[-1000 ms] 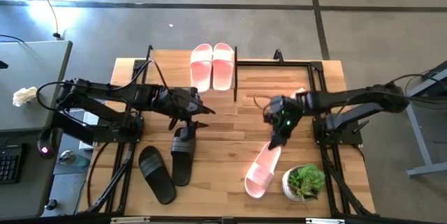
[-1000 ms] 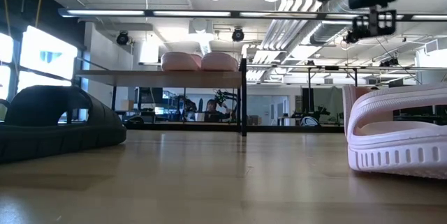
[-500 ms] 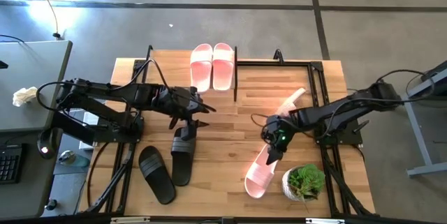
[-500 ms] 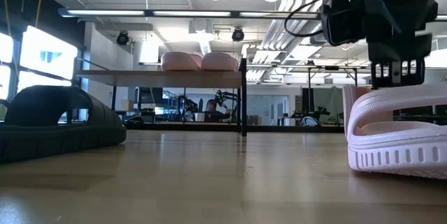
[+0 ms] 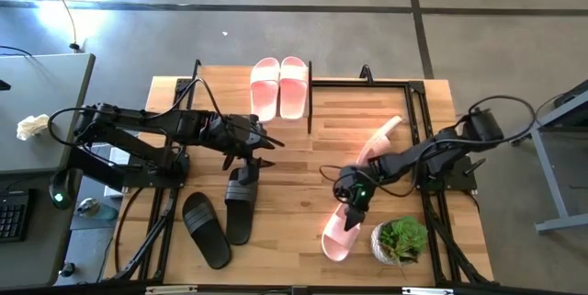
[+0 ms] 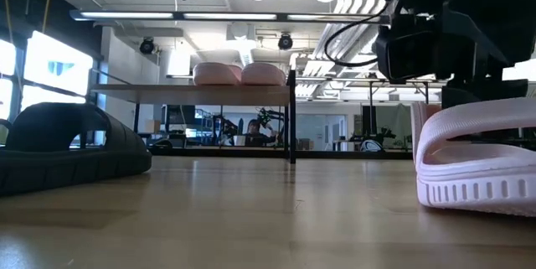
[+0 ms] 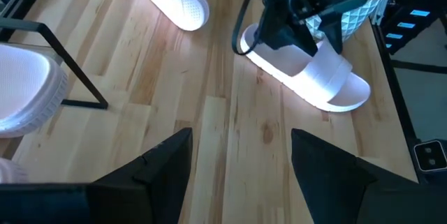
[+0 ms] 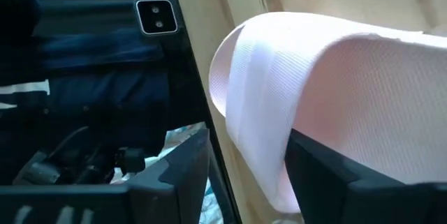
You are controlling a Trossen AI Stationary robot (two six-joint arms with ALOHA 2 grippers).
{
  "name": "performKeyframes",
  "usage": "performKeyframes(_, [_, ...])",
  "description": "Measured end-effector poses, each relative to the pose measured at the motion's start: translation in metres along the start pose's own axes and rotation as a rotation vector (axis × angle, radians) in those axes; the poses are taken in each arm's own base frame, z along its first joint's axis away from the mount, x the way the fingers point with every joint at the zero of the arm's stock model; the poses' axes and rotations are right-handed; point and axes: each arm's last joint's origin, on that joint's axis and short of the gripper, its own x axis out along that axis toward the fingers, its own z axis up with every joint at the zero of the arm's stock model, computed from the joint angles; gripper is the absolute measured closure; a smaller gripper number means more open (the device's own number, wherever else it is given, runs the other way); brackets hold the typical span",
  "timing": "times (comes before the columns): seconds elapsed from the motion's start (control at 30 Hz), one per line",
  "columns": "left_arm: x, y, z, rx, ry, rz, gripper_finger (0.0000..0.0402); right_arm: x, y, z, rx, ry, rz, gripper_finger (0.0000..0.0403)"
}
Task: Pick and place slides into the shelf
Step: Put the pink slide under the shelf
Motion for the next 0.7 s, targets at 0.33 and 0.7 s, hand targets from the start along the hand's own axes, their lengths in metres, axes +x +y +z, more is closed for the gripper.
performKeyframes(0.33, [0.0, 0.0, 0.0, -0.029, 0.001, 0.0, 0.0174, 0.016, -0.01, 0.001, 0.032, 0.013, -0.022, 0.0305])
performKeyframes(0.7, [0.0, -0.001, 0.006, -0.131, -0.064, -0.016, 0.0174, 0.005, 0.0, 0.013, -0.058, -0.22, -0.049, 0.0399])
